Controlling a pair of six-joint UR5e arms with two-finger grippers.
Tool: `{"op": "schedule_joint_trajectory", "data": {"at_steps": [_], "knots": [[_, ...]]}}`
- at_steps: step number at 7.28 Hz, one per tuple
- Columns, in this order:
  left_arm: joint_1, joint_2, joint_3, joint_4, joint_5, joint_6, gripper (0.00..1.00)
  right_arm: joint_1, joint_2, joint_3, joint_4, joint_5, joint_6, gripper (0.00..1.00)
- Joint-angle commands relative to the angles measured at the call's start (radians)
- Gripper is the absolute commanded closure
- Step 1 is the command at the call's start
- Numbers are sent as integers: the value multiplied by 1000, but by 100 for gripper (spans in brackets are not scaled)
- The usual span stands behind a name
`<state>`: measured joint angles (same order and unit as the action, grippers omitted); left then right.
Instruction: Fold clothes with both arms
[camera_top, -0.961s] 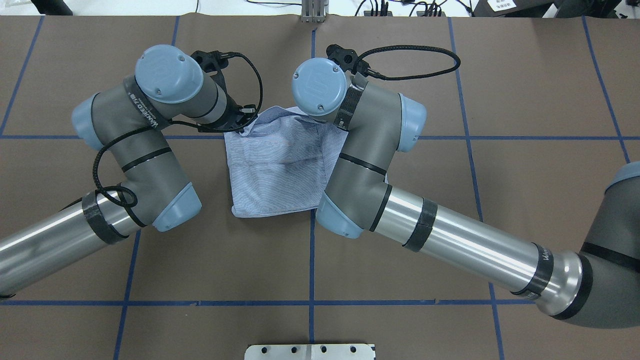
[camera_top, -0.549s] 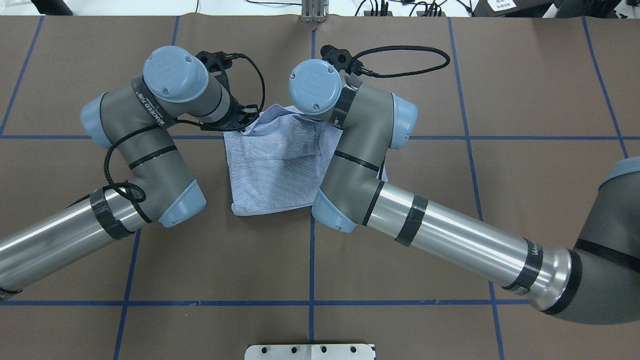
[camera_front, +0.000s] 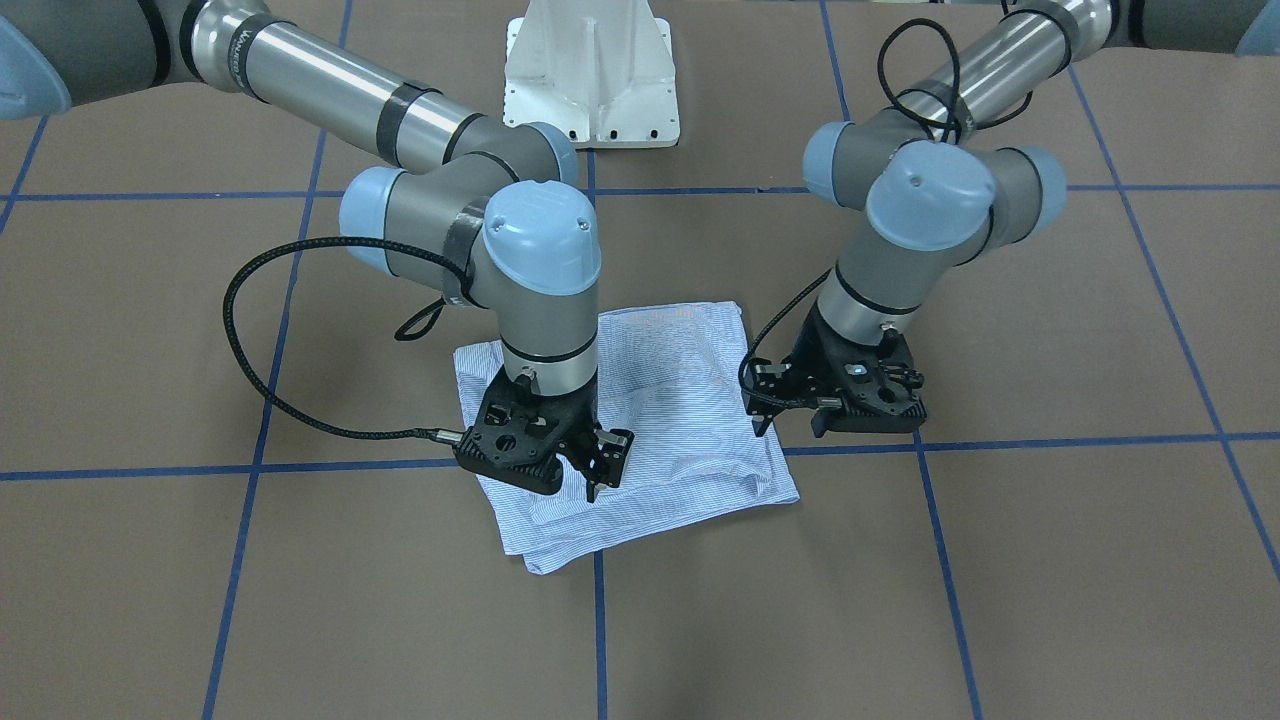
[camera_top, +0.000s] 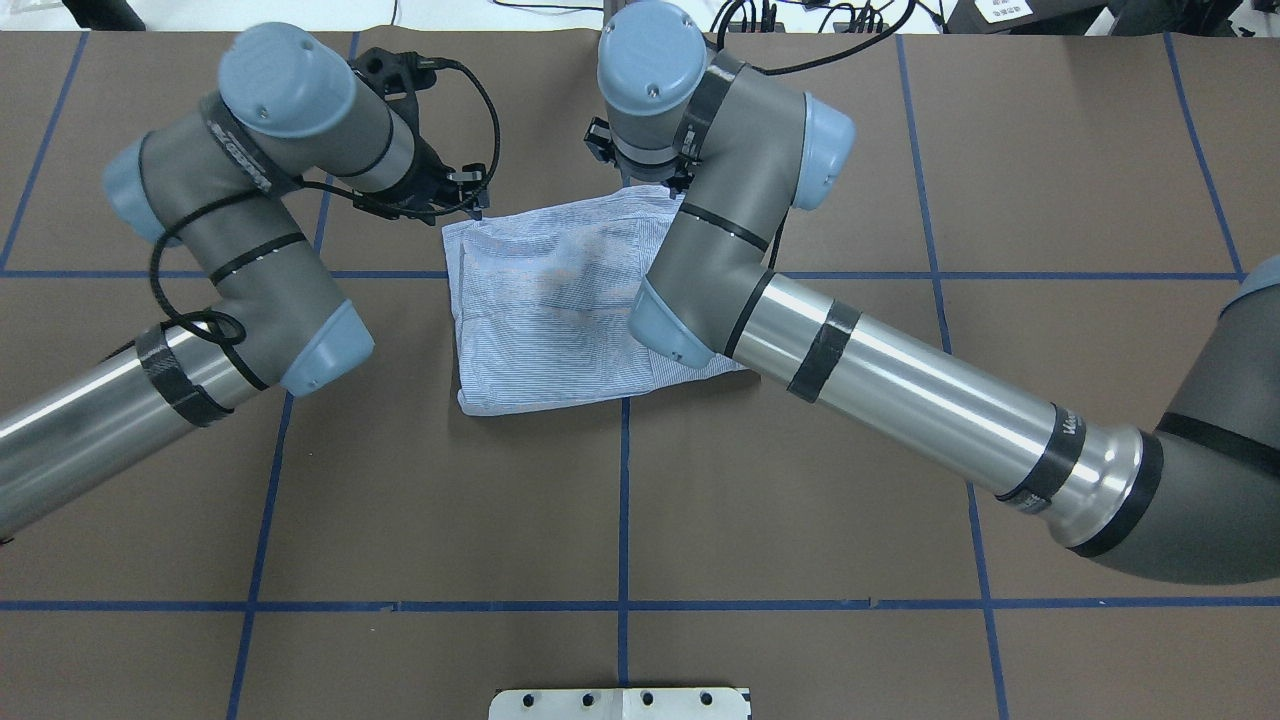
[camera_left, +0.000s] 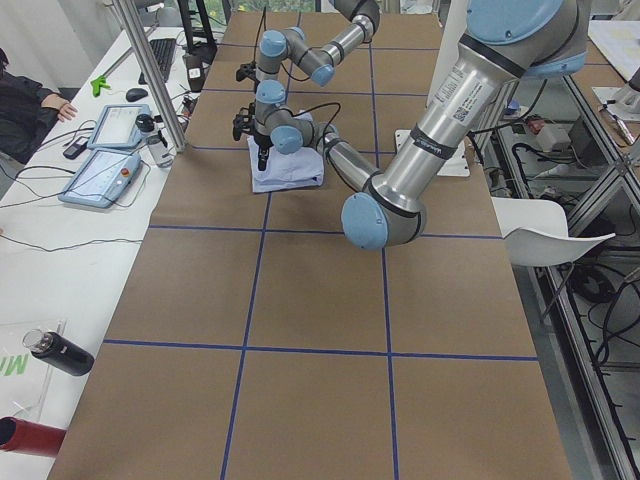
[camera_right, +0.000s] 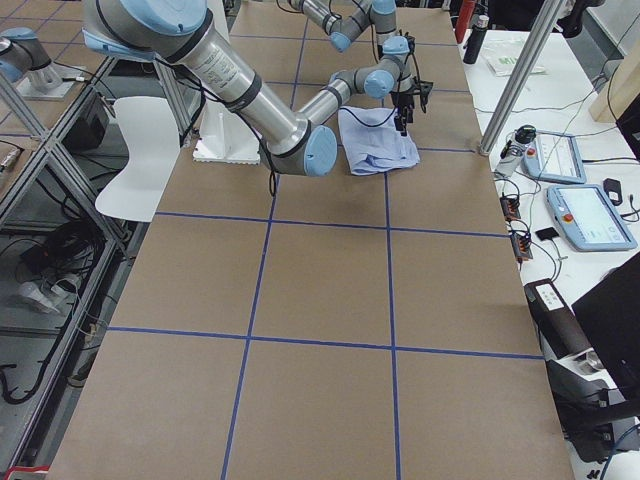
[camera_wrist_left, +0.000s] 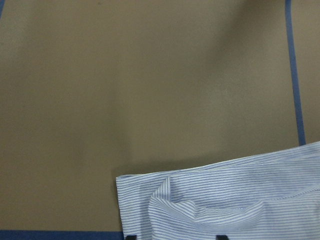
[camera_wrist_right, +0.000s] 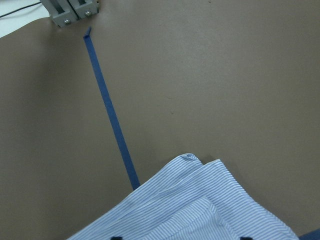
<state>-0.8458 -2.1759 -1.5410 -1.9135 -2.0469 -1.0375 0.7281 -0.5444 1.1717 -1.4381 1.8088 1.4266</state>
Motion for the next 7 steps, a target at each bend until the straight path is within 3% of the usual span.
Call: {"op": "schedule_joint_trajectory", "data": {"at_steps": [1,3,5,7], "knots": [[-51,137,-163,46,-53,152,0,77,-15,46,-114,148,-154,0],[-102,216,-311,209,-53,416,0,158,-185,245,-247,217,-447,0],[-223,330,-369,220,-56,654,0,328,-438,476,-353,312,-826,0],[-414,457,-361,253,-109,956,0,486,-647,574,-418,346,-1213,0]]}}
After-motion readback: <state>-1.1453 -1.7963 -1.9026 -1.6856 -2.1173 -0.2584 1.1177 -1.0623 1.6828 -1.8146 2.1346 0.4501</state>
